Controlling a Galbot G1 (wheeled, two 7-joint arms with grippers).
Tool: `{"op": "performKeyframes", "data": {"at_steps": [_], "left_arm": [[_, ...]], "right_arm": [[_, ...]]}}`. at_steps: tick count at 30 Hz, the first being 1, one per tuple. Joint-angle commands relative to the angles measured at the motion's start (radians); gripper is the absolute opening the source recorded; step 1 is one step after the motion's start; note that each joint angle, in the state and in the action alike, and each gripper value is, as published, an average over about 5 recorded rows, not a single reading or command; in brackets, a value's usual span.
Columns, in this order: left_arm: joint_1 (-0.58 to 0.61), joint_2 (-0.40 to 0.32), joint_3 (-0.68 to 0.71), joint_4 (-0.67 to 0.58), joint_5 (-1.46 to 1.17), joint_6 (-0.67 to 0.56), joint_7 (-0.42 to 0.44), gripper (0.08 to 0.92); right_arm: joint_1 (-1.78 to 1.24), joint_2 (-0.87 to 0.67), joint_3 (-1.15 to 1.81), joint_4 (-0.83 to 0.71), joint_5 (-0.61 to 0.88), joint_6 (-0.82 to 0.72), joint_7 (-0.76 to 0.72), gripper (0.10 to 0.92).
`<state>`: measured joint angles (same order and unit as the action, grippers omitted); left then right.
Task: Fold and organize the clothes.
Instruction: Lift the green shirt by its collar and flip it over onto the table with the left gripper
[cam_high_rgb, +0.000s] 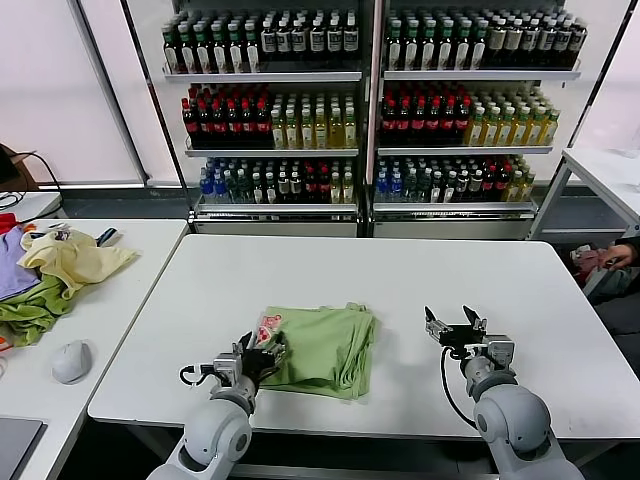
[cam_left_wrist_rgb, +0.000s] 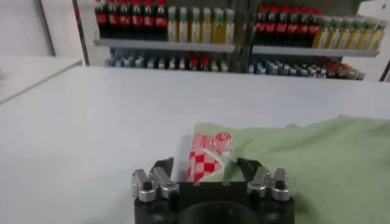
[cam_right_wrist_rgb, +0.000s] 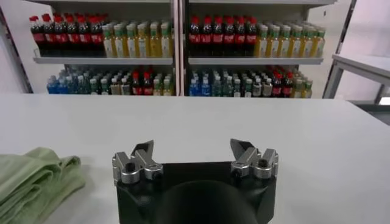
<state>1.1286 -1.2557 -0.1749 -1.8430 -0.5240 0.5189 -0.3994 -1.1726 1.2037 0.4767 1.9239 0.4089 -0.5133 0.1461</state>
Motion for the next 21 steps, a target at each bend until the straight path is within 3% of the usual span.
{"op": "performKeyframes", "data": {"at_steps": [1, 16, 21], "left_arm": [[0.005, 0.006, -0.026, 0.004, -0.281, 0.064, -0.017, 0.611], [-0.014, 0.002, -0.183, -0.032, -0.594, -0.009, -0.011, 0.180], [-0.006, 0.034, -0.304, -0.088, -0.683, -0.012, -0.012, 0.118]], "right_arm": [[0.002, 0.000, 0.000, 0.000, 0.000, -0.001, 0.001, 0.823], [0.001, 0.004, 0.000, 0.000, 0.000, 0.002, 0.002, 0.823], [0.004, 0.003, -0.001, 0.000, 0.001, 0.002, 0.002, 0.823]]}}
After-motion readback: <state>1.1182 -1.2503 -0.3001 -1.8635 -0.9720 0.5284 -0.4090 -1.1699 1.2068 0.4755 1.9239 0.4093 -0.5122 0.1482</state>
